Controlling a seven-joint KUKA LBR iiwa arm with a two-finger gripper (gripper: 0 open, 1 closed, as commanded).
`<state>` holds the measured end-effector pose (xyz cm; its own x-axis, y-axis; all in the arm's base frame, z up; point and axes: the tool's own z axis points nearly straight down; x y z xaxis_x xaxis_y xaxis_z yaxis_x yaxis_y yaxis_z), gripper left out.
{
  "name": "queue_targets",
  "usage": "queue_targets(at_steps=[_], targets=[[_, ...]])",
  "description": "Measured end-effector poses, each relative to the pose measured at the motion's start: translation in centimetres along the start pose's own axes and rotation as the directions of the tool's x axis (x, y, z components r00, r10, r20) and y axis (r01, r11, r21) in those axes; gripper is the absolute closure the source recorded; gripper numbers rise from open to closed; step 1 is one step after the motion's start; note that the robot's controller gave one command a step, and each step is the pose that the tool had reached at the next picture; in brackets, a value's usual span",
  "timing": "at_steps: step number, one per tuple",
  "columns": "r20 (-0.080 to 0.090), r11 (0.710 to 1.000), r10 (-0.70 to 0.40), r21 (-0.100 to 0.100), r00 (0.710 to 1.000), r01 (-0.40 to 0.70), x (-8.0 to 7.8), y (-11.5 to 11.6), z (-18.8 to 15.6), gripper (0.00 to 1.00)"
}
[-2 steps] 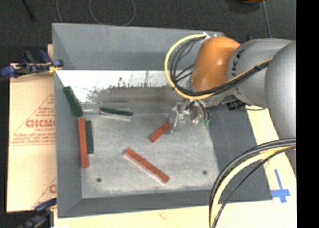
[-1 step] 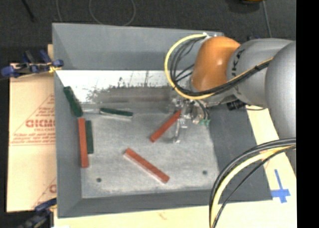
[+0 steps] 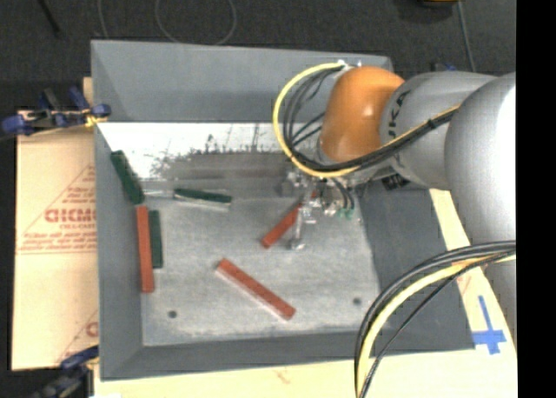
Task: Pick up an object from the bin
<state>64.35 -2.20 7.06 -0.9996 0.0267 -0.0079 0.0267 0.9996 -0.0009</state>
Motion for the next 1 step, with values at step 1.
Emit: queue_targets(at_steps=[1], targets=[[0.001,1.0,-0.001,0.001,1.0,0.001,-0.03,-0.04,-0.1,1.0]])
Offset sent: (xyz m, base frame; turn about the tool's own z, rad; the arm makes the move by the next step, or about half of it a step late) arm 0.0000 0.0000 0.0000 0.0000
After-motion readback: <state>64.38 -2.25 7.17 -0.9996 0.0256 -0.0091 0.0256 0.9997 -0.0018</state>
